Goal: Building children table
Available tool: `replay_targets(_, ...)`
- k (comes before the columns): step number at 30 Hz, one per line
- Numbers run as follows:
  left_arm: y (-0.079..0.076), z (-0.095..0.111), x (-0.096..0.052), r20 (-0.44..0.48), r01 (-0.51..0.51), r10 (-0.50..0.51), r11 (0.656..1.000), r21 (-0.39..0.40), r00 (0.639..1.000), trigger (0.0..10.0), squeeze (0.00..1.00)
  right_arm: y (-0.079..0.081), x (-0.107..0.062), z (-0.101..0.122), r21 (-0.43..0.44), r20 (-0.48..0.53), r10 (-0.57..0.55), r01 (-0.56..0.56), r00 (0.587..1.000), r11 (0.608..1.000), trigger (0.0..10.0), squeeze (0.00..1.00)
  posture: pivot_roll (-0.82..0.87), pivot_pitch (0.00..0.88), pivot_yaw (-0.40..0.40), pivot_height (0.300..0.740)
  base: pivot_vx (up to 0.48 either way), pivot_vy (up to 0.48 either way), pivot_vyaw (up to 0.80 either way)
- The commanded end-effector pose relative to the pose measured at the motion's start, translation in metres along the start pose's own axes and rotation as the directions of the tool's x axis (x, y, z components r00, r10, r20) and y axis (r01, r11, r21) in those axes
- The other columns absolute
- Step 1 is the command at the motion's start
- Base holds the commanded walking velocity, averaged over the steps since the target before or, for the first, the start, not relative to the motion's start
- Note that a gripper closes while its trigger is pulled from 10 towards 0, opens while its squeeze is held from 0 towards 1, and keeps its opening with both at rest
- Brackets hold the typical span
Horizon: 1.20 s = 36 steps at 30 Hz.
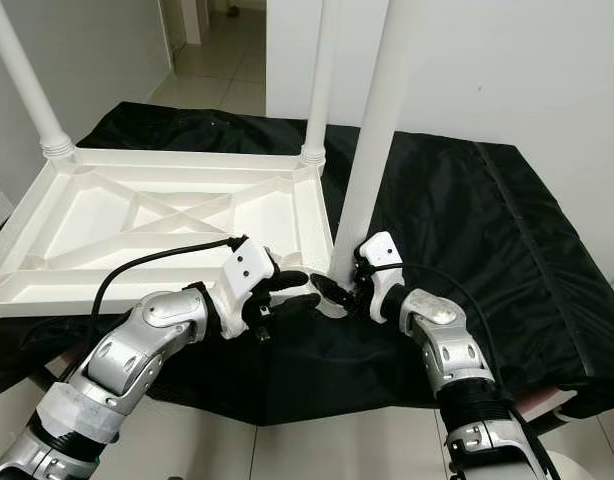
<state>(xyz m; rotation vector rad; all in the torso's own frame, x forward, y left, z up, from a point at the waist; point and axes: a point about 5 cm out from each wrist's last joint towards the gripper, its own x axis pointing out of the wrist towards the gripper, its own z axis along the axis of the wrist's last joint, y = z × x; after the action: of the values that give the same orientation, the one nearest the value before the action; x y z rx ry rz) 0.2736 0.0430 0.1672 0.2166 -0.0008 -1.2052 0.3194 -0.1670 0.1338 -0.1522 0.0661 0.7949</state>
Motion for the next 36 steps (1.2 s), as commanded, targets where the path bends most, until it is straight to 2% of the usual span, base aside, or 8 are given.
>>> replay_targets(1,-0.002,0.000,0.002,-0.006,0.032,-0.032,0.999,0.017,0.999,10.0,0.00,0.002,-0.003,-0.007,0.010,-0.028,0.009,-0.009,1.000,1.000,0.0,0.00,0.04,0.000,-0.051,0.740,0.000,0.000,0.00)
replay_targets(5,-0.004,-0.001,0.002,-0.006,0.037,-0.037,0.999,0.016,0.999,10.0,0.00,0.006,-0.007,-0.009,0.043,-0.002,0.009,-0.009,1.000,0.999,0.0,0.00,0.04,0.000,-0.053,0.740,0.000,0.000,0.00)
replay_targets(6,-0.005,-0.001,0.002,-0.004,0.040,-0.040,0.999,0.014,0.999,10.0,0.00,0.008,-0.008,-0.008,0.060,0.022,-0.006,0.005,1.000,0.998,10.0,0.00,0.04,0.000,-0.053,0.740,0.000,0.000,0.00)
replay_targets(20,-0.005,-0.005,0.000,-0.012,0.036,-0.036,0.999,0.007,0.999,10.0,0.00,0.022,0.006,0.008,0.131,0.068,-0.301,0.290,0.951,0.948,10.0,0.00,0.03,0.000,-0.064,0.740,0.000,0.000,0.00)
replay_targets(27,-0.004,-0.005,-0.001,-0.013,0.026,-0.026,1.000,0.003,1.000,10.0,0.00,0.040,0.014,0.007,0.228,0.036,-0.537,0.516,0.843,0.826,10.0,0.00,0.03,0.000,-0.067,0.740,0.000,0.000,0.00)
replay_targets(28,-0.001,-0.005,-0.003,-0.012,0.014,-0.014,1.000,0.000,1.000,10.0,0.00,0.046,0.014,0.005,0.248,0.026,-0.671,0.645,0.741,0.723,10.0,0.00,0.03,0.000,-0.066,0.740,0.000,0.000,0.00)
replay_targets(30,0.003,-0.005,-0.004,-0.013,0.001,-0.001,1.000,0.003,1.000,10.0,0.00,0.050,0.015,0.003,0.286,0.005,-0.736,0.704,0.677,0.650,10.0,0.00,0.03,0.000,-0.066,0.740,0.000,0.000,0.00)
replay_targets(36,0.010,-0.004,-0.006,-0.012,-0.016,0.016,1.000,0.012,1.000,10.0,0.00,0.054,0.017,0.013,0.303,0.028,-0.743,0.702,0.669,0.644,10.0,0.05,0.03,0.000,-0.044,0.740,0.000,0.000,0.00)
